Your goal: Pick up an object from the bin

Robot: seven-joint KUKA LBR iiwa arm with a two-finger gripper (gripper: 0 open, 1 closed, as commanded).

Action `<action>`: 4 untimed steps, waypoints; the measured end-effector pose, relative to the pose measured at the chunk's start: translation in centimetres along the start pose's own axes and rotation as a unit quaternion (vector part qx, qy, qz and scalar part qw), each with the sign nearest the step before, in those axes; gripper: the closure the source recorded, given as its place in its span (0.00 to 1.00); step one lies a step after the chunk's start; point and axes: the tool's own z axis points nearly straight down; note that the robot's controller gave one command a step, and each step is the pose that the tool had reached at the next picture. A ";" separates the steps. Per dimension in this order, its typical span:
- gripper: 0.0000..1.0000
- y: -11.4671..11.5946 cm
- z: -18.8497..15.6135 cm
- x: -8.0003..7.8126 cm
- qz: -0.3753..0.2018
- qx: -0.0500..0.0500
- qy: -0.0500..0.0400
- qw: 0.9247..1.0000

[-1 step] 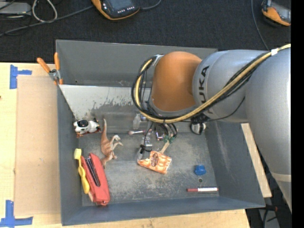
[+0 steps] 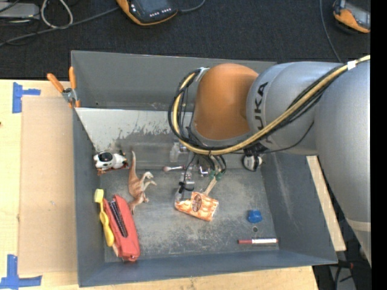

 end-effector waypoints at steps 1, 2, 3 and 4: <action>0.00 -4.2 0.4 4.2 0.011 0.000 0.003 1.000; 0.00 -6.0 4.3 5.1 -0.002 -0.001 0.002 1.000; 1.00 -9.3 6.0 3.8 0.087 0.000 0.001 0.996; 1.00 -9.3 6.0 3.8 0.087 0.000 0.001 0.996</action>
Offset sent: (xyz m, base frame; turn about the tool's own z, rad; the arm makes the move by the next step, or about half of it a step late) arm -0.0500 -0.0603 -0.0401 -0.0052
